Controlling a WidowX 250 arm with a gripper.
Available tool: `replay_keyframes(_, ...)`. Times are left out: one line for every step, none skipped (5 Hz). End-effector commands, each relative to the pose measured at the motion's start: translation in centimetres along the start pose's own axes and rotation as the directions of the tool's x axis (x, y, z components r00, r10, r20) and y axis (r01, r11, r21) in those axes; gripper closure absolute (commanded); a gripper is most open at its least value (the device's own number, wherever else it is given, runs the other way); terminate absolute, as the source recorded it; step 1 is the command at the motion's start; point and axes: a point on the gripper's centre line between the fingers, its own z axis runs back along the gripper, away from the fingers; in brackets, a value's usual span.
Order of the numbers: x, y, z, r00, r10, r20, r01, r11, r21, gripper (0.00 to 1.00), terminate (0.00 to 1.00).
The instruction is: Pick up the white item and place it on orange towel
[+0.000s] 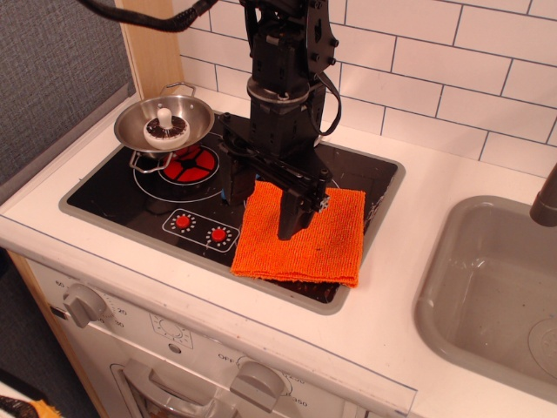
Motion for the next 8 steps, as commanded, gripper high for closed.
replay_keyframes(0.0, 0.0, 0.0, 1.0, 0.0, 0.0, 0.0, 1.0, 0.0, 0.0, 0.0)
replay_keyframes(-0.1, 3.8, 0.0, 0.993, 0.114, 0.002, -0.114, 0.993, -0.005, 0.0, 0.0)
replay_keyframes(0.4, 8.6, 0.9, 0.975, 0.22, 0.011, -0.22, 0.975, 0.02, 0.0, 0.0)
replay_keyframes(1.3, 13.0, 2.2, 0.956, 0.287, 0.053, -0.288, 0.957, 0.024, 0.0, 0.0)
replay_keyframes(2.9, 16.1, 3.4, 0.945, 0.315, 0.09, -0.318, 0.948, 0.025, 0.0, 0.0)
replay_keyframes(3.2, 17.7, 3.8, 0.937, 0.34, 0.079, -0.344, 0.937, 0.053, 0.0, 0.0)
replay_keyframes(2.4, 18.6, 2.5, 0.927, 0.371, 0.054, -0.374, 0.926, 0.057, 0.0, 0.0)
replay_keyframes(1.8, 19.7, 0.8, 0.919, 0.394, 0.017, -0.395, 0.916, 0.067, 0.0, 0.0)
